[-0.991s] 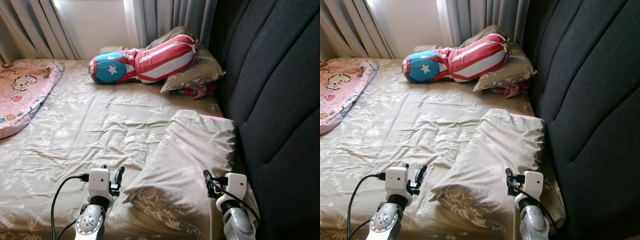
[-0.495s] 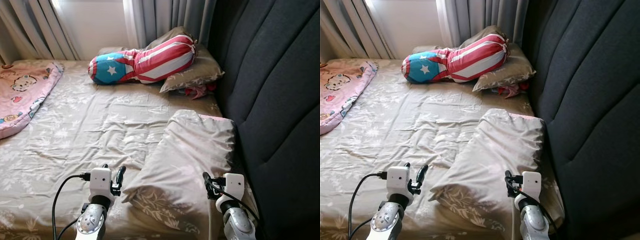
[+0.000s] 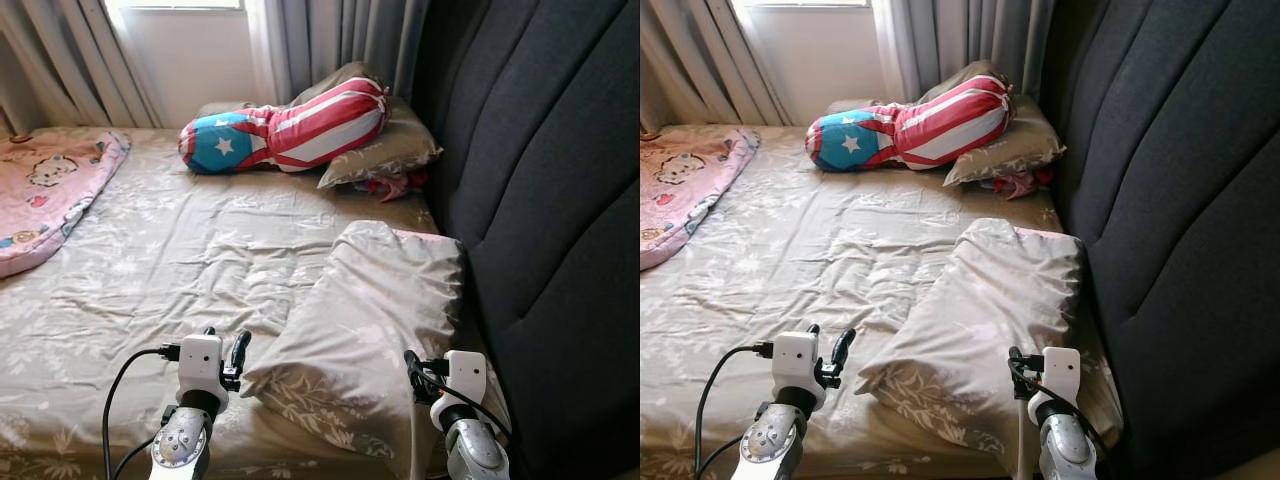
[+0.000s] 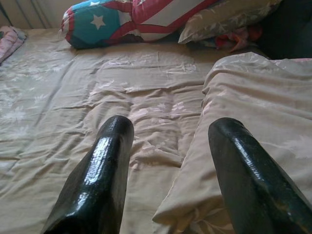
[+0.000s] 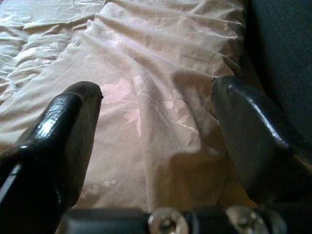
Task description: Clean up the room
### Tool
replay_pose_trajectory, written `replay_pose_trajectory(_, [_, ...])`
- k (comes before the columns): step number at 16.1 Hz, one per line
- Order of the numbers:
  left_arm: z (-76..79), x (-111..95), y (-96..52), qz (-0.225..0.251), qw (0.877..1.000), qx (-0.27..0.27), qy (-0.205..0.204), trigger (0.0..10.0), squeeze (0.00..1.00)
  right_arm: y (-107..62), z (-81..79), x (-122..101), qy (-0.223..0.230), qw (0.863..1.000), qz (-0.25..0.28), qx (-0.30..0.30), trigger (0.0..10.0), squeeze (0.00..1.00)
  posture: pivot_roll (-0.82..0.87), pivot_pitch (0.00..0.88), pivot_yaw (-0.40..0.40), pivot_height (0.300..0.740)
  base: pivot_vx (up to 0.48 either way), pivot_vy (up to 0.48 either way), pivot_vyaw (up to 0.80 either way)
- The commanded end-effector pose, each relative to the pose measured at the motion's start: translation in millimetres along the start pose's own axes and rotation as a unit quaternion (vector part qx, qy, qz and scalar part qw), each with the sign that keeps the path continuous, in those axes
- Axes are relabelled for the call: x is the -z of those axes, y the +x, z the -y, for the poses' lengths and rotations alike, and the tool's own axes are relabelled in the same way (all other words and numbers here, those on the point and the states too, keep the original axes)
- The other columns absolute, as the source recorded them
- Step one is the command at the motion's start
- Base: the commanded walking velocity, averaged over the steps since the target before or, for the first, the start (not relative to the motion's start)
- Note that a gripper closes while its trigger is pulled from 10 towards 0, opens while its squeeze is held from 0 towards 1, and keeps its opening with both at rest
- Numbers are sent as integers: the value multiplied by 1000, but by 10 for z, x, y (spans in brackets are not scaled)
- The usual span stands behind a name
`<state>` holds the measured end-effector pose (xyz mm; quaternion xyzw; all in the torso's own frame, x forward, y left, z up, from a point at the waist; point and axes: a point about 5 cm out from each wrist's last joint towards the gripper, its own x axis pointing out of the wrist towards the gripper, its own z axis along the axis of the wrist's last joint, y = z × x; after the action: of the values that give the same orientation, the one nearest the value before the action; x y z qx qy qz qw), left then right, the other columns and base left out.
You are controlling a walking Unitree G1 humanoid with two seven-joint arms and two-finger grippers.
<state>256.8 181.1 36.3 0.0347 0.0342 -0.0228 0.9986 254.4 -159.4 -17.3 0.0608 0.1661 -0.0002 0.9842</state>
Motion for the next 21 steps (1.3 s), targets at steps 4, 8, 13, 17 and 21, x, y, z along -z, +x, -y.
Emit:
replay_pose_trajectory(4, [-12, 35, 1, -13, 1000, 5, -2, 10000, 0, 39, -68, 0, -15, 1000, -15, -11, 10000, 0, -7, 0, -45, 685, 0, 0, 0])
replay_pose_trajectory(8, [-3, 57, -3, -18, 1000, 10, 0, 10000, 0, 31, -89, 4, -13, 1000, -10, -14, 10000, 0, -5, 0, -46, 680, 0, 0, 0])
replay_pose_trajectory(13, [12, 88, -3, -28, 999, 19, 2, 10000, 0, 37, -85, 9, -17, 1000, -15, -14, 10000, 0, -3, 0, -47, 680, 0, 0, 0])
replay_pose_trajectory(17, [30, 96, -10, -30, 999, 23, 4, 10000, 0, 43, -108, 25, -23, 999, -23, -19, 10000, 0, -2, 0, -47, 680, 0, 0, 0])
replay_pose_trajectory(21, [32, 89, -2, -29, 999, 25, 7, 10000, 0, 39, -129, 28, -14, 999, -20, -24, 10000, 0, -2, 0, -45, 680, 0, 0, 0])
